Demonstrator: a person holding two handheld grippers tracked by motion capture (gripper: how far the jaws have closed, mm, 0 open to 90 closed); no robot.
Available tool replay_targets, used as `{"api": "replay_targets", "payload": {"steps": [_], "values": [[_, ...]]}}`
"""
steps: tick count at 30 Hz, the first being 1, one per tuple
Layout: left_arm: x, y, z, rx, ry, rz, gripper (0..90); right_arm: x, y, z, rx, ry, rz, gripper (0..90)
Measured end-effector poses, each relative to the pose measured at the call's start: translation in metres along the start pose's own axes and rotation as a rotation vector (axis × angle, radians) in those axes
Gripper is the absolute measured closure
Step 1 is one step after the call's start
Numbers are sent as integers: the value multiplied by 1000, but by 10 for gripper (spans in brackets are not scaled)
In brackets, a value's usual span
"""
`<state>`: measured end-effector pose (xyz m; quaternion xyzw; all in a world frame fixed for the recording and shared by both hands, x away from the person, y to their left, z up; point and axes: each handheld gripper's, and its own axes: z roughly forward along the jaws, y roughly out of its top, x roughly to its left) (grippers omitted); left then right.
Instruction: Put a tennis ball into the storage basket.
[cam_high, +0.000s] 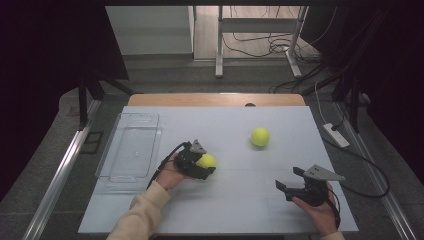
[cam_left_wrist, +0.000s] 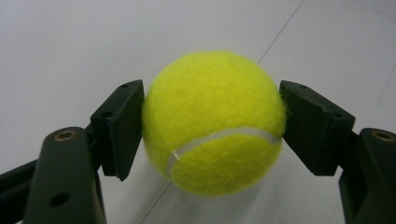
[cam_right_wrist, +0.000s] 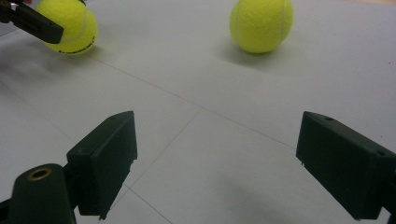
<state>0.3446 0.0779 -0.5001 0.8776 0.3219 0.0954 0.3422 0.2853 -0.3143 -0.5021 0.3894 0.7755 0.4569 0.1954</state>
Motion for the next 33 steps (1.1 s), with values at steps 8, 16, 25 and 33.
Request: {"api": "replay_targets", "payload": {"steps": [8,16,25,33], "values": [[0,-2,-12,-51,-5,-8,268,1,0,1,2,-5,-2,126],[0,-4,-22,-95,-9,-5,268,1,0,2,5,-11,4,126],[2,-6,-28,-126,-16,-4,267,2,-1,4,8,-24,12,126],[4,-8,-40,-172,-6,-23,266,1,-2,2,0,-26,11,125]]}}
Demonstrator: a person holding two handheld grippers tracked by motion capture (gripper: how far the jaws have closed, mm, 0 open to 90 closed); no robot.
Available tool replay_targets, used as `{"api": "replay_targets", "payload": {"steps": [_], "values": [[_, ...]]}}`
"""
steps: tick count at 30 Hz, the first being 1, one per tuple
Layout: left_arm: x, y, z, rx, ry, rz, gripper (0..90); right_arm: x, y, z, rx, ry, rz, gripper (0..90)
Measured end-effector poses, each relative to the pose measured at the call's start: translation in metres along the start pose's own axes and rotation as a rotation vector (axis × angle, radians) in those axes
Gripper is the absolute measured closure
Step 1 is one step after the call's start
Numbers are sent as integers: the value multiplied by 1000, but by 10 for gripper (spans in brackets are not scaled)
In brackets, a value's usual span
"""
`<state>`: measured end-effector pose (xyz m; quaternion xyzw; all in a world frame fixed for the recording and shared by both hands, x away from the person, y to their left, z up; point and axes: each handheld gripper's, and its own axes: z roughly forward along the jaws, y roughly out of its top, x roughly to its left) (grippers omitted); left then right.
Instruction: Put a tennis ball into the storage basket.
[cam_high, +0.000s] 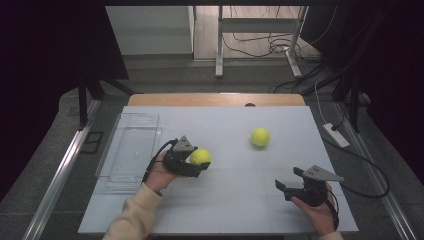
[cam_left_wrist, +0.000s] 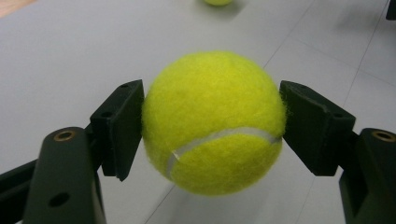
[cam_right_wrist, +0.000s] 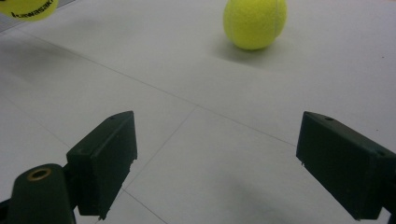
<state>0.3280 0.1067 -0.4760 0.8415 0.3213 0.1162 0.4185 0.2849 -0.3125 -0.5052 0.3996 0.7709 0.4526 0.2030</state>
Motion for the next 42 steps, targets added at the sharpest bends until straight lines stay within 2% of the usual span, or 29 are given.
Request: {"api": "replay_targets", "payload": {"steps": [12,20,26,42], "values": [[4,2,-16,-55,25,-22,266,2,0,-1,-3,3,-3,126],[-1,7,-29,-102,29,-9,266,2,-1,-1,-1,2,-7,127],[-2,9,-36,-118,43,0,266,2,-1,-1,0,-1,-7,128],[3,9,-46,-161,63,-22,266,1,-1,-1,1,-5,-6,130]]}}
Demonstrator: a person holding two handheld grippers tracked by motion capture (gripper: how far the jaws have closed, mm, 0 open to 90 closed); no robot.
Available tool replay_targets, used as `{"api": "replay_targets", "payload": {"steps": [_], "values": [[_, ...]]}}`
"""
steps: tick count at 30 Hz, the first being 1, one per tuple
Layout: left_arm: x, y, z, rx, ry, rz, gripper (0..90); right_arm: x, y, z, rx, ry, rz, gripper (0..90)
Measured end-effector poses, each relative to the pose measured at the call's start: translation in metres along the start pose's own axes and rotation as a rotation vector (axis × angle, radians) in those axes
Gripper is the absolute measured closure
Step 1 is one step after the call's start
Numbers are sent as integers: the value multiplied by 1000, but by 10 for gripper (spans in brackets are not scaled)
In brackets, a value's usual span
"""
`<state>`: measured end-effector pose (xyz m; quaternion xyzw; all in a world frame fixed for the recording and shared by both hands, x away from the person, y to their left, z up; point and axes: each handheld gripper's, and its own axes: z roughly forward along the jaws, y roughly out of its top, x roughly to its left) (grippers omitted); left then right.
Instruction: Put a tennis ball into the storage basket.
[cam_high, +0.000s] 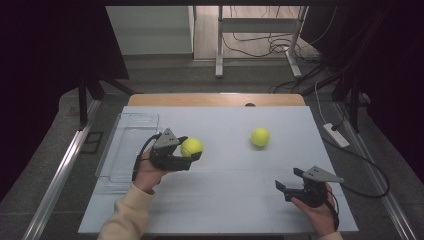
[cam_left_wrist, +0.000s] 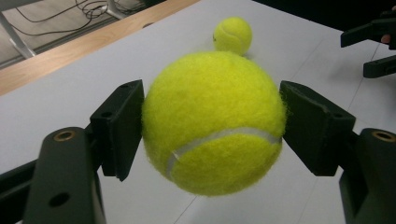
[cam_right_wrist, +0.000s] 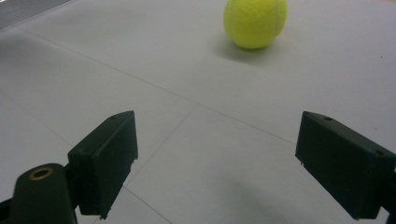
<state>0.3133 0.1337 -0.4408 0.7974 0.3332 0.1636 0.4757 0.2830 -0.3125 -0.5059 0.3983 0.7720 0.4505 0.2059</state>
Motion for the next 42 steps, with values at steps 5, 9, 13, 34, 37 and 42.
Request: {"api": "replay_targets", "payload": {"steps": [5,9,13,34,37,42], "values": [[1,1,-4,-14,5,-3,266,0,0,0,4,1,-2,130],[1,2,-7,-23,11,-1,266,0,0,0,3,0,0,131],[4,3,-12,-40,20,-4,266,0,0,1,5,-1,-4,131],[17,3,-32,-96,70,-37,266,-1,-1,1,9,-4,-4,132],[20,3,-34,-101,78,-42,266,-1,-1,1,7,-3,-2,132],[22,3,-36,-107,87,-45,266,-1,-1,1,7,-3,-5,133]]}}
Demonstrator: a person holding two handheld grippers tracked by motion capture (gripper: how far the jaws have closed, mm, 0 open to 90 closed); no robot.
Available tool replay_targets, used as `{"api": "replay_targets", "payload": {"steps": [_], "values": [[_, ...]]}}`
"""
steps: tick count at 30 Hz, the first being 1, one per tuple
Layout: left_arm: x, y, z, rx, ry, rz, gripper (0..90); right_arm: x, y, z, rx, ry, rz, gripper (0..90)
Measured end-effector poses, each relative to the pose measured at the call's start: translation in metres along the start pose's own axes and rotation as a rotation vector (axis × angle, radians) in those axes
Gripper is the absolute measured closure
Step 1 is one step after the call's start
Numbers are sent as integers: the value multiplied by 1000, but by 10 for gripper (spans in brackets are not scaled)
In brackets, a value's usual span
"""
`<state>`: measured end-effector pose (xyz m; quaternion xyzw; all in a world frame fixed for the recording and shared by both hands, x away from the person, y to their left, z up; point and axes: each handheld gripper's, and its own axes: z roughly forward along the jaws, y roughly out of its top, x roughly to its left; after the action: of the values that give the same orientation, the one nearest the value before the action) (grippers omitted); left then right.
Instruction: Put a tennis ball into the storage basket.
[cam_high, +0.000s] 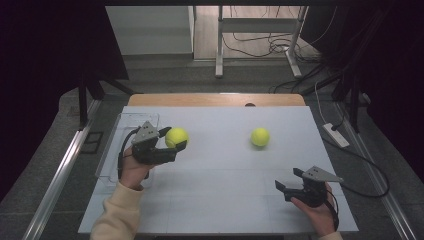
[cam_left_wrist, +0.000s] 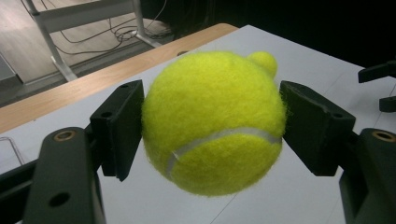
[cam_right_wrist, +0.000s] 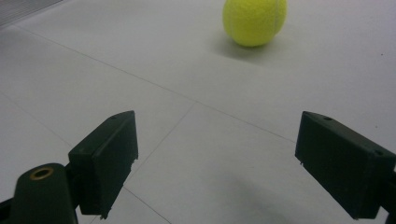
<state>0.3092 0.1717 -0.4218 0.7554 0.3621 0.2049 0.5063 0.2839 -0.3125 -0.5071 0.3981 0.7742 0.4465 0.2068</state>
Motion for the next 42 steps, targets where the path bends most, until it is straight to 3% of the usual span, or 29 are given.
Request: {"api": "replay_targets", "payload": {"steps": [14,35,42], "values": [[11,-2,-5,-6,26,-16,266,0,0,1,0,2,1,132],[37,-7,-22,-31,125,-63,266,1,-1,0,3,-3,0,133],[44,-9,-26,-33,140,-77,266,1,-1,0,1,-1,1,133]]}}
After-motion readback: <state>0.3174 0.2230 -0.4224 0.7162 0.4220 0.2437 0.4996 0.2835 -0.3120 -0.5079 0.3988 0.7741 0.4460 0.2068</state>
